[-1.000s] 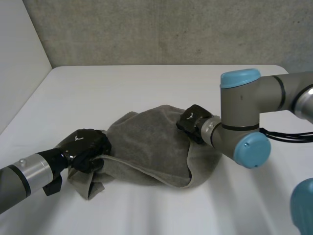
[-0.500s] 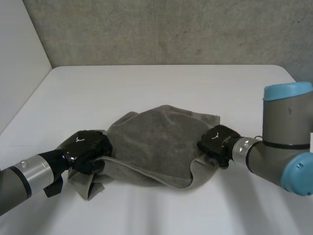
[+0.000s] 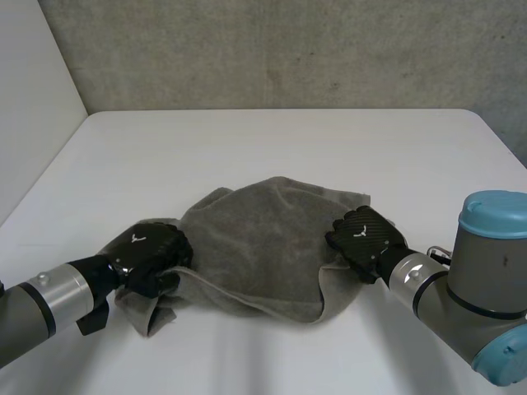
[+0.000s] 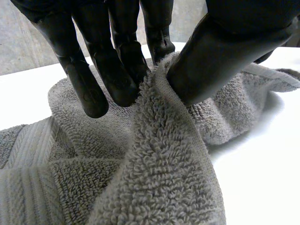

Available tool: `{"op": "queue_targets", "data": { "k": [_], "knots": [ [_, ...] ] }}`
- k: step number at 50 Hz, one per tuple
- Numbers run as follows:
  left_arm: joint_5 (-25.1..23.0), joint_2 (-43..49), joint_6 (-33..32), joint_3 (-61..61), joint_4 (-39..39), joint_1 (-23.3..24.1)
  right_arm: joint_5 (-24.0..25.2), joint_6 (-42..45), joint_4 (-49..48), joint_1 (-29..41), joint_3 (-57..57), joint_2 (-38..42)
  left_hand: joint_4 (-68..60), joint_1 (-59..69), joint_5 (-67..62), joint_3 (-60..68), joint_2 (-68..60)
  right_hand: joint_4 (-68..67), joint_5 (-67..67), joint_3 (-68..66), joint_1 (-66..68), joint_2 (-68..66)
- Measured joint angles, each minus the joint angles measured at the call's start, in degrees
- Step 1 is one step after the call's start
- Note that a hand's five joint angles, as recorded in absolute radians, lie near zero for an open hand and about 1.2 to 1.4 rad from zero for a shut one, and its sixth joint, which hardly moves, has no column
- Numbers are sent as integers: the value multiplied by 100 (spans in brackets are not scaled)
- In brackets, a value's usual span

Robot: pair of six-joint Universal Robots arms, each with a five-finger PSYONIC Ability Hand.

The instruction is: Fold the towel.

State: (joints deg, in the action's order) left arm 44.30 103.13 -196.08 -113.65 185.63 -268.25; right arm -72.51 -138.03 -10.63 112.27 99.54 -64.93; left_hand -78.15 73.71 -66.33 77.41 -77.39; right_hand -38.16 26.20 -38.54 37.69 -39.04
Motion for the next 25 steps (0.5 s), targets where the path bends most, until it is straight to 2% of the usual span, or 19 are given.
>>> {"op": "queue_targets", "data": {
  "k": [16, 19, 21, 22, 25],
  "knots": [
    [0, 13, -9, -25, 0, 18, 244, 35, -599, 6, 114, 162, 0, 0, 0, 0, 0, -304, 555, -240, 337, -91],
    [0, 14, -9, -26, 0, 16, 241, 34, -637, 24, 103, 218, 0, 0, 0, 0, 0, -985, 1198, -944, 1086, -863],
    [0, 17, -10, -26, 1, 16, 241, 28, -651, 32, 90, 244, 0, 0, 0, 0, 0, -2037, 2248, -1998, 2083, -1983],
    [0, 19, -10, -26, 3, 16, 243, 22, -656, 36, 78, 259, 1, 0, 0, -1, 1, -2863, 3084, -2893, 3020, -2903],
    [1, 31, -13, -28, 6, 16, 246, -5, -658, 30, 42, 275, 236, 0, 64, -173, 179, -3834, 4033, -3755, 3850, -3641]
  ]
}}
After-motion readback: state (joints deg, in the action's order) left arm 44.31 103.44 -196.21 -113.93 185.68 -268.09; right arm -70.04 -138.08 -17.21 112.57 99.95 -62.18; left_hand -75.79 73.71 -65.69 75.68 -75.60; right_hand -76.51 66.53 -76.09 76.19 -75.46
